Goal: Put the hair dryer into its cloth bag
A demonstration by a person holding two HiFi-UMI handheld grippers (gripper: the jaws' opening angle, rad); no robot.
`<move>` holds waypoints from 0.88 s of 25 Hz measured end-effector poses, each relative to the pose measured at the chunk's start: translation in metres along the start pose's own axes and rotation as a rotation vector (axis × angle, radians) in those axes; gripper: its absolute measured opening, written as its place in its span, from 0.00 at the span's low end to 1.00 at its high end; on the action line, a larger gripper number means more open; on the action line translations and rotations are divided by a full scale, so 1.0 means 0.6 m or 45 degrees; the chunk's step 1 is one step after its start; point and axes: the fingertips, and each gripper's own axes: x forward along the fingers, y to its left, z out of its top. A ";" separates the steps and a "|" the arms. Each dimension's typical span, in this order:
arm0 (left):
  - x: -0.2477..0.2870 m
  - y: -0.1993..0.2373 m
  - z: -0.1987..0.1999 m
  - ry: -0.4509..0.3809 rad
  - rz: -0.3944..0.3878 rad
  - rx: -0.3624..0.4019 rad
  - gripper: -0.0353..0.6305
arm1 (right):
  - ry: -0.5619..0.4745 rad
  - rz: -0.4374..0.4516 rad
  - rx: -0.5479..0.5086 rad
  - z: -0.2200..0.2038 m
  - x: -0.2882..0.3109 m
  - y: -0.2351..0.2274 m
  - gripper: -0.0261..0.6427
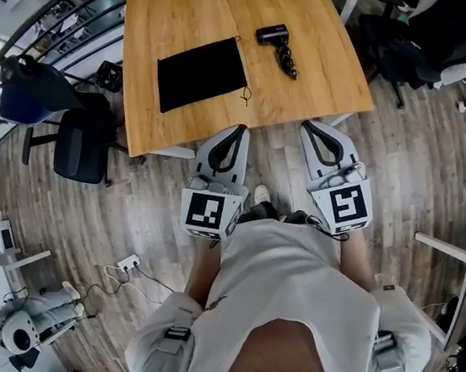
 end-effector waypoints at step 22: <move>0.105 0.071 -0.002 0.028 -0.101 0.001 0.08 | 0.059 -0.092 0.029 -0.017 0.094 -0.052 0.07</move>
